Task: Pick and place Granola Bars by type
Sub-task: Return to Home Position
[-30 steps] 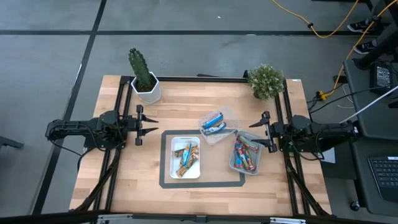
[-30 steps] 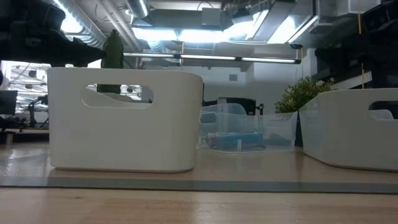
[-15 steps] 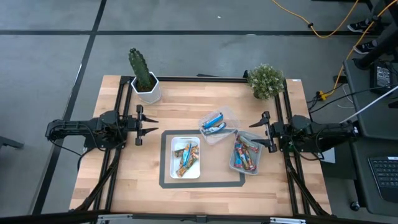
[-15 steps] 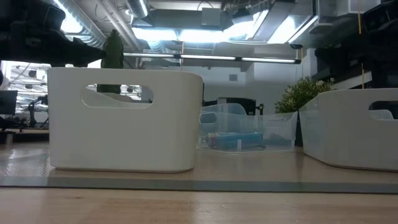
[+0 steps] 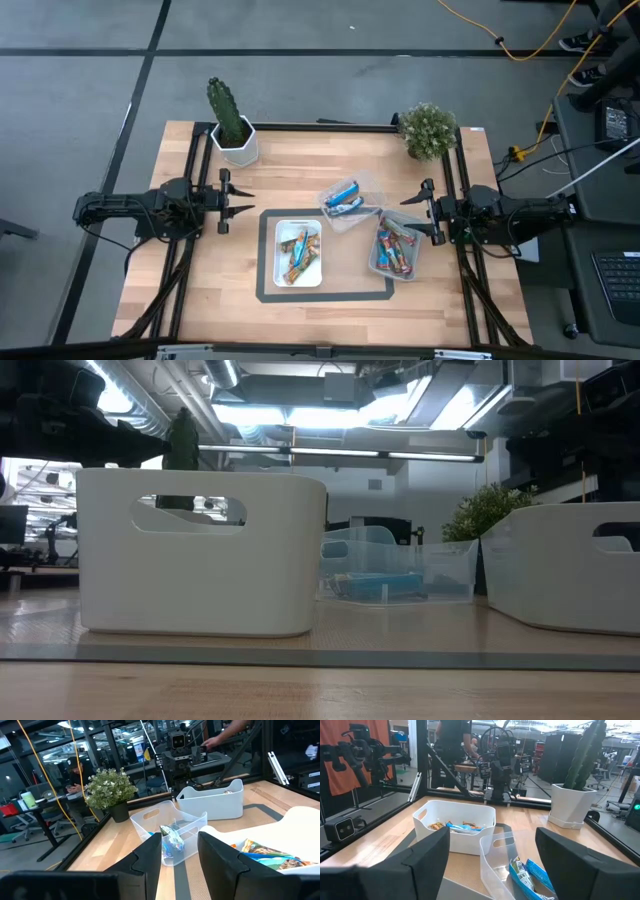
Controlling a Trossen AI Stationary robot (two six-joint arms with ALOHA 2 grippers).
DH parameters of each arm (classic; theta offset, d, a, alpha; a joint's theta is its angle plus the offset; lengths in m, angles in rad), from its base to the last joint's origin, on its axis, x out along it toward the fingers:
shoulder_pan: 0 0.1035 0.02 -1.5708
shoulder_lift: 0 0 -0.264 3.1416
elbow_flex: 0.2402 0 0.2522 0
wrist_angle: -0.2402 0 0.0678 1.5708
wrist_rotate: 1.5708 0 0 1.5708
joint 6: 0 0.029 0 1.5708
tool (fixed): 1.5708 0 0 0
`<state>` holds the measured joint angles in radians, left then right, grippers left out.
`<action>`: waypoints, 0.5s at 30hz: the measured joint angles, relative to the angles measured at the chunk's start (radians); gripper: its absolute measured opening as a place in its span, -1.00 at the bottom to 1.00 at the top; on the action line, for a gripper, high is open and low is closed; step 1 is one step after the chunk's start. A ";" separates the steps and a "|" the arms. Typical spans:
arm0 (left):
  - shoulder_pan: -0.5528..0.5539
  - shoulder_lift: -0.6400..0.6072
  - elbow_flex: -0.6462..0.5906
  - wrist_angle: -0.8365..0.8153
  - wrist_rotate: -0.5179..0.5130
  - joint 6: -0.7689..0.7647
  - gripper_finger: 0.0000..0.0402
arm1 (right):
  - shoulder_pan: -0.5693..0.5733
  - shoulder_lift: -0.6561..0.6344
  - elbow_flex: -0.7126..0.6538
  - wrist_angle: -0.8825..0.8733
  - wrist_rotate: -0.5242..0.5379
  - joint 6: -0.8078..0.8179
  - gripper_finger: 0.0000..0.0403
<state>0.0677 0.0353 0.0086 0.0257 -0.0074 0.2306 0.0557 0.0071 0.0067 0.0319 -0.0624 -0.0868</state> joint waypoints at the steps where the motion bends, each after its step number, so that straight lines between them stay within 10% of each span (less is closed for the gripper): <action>1: 0.000 0.000 0.000 0.000 0.000 0.000 -0.40 | 0.000 0.000 0.000 0.000 0.000 0.000 0.47; 15: 0.000 0.000 0.000 0.000 0.000 0.000 -0.40 | 0.000 0.000 0.000 0.000 0.000 0.000 0.47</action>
